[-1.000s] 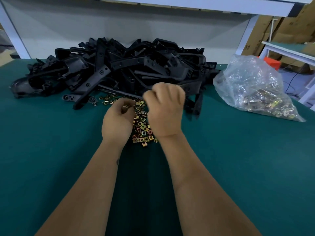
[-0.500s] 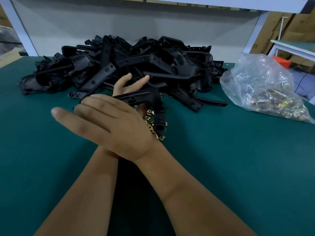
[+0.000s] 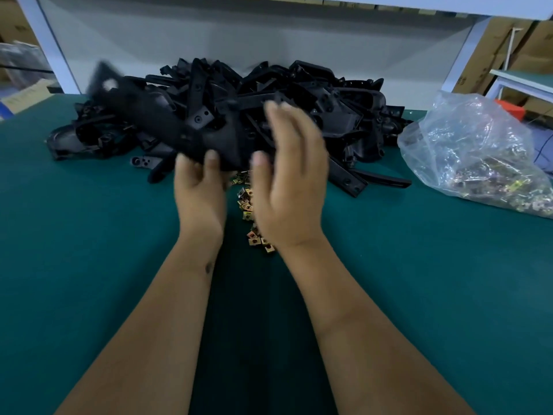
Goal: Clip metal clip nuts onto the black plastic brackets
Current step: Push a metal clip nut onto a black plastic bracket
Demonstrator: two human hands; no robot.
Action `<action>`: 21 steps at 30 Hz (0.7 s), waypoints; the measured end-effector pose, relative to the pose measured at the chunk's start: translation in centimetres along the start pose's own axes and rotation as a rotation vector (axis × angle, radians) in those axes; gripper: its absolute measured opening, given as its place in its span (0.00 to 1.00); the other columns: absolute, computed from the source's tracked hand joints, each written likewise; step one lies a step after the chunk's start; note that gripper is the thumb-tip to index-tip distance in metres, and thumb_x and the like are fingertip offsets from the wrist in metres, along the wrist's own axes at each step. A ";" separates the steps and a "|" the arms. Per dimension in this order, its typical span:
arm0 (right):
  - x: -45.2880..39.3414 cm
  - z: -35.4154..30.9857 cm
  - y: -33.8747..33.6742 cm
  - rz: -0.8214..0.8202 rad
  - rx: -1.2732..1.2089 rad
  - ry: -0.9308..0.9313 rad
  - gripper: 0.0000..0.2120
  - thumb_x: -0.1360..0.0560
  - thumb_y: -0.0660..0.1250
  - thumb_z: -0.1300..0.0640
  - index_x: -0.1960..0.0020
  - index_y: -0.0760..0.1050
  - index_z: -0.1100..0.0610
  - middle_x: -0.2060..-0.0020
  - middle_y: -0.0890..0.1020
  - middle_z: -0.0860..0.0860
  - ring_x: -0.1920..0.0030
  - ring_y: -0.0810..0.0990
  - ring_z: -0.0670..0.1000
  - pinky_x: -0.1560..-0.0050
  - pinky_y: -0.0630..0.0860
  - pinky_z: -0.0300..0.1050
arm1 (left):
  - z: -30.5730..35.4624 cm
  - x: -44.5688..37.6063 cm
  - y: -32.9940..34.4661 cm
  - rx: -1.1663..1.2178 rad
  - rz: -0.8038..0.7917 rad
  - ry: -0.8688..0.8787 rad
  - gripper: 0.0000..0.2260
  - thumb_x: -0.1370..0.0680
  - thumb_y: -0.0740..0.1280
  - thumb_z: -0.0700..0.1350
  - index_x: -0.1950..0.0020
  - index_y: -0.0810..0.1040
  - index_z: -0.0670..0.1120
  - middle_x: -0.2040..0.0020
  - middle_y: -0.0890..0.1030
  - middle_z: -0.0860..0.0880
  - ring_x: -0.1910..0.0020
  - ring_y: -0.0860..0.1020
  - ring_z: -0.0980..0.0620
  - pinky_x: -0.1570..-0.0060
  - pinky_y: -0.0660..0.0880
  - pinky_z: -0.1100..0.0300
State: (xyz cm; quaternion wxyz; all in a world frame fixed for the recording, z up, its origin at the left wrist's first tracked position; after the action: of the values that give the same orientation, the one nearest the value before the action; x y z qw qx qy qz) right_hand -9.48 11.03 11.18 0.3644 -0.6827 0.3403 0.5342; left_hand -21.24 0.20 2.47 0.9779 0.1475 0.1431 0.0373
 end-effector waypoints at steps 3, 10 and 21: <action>2.2 7.9 -0.4 -0.110 0.118 0.503 0.14 0.21 0.58 0.63 0.40 0.78 0.59 0.48 0.81 0.53 0.51 0.79 0.53 0.53 0.72 0.47 | -2.2 -0.8 -2.9 0.207 0.173 -0.188 0.06 0.14 0.57 0.42 0.41 0.71 0.48 0.48 0.81 0.49 0.59 0.84 0.53 0.54 0.81 0.59; 7.9 13.4 4.2 -0.808 0.168 0.810 0.18 0.24 0.61 0.57 0.38 0.78 0.45 0.43 0.77 0.46 0.41 0.72 0.53 0.43 0.70 0.48 | -4.0 -0.7 -2.2 0.374 0.179 -0.355 0.10 0.15 0.58 0.39 0.36 0.73 0.44 0.41 0.80 0.46 0.50 0.84 0.47 0.55 0.82 0.60; 7.0 12.7 4.4 -0.645 -0.023 0.802 0.04 0.25 0.71 0.56 0.52 0.83 0.49 0.55 0.76 0.41 0.53 0.76 0.42 0.53 0.73 0.37 | -5.3 -0.6 0.0 0.380 0.027 -0.453 0.07 0.18 0.61 0.33 0.48 0.76 0.43 0.55 0.85 0.48 0.56 0.86 0.48 0.61 0.82 0.56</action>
State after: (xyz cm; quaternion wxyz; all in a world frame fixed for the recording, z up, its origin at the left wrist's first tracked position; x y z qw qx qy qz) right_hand -17.93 19.22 1.68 0.3442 -0.9080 0.2195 0.0945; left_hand -23.32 1.62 -2.19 0.9393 0.3343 -0.0765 -0.0109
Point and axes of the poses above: each hand's wrist, its own x-axis away from the middle knuckle, its own y-axis out of the palm, z = x × y, the point moved 10 cm from there along -x, towards the middle knuckle
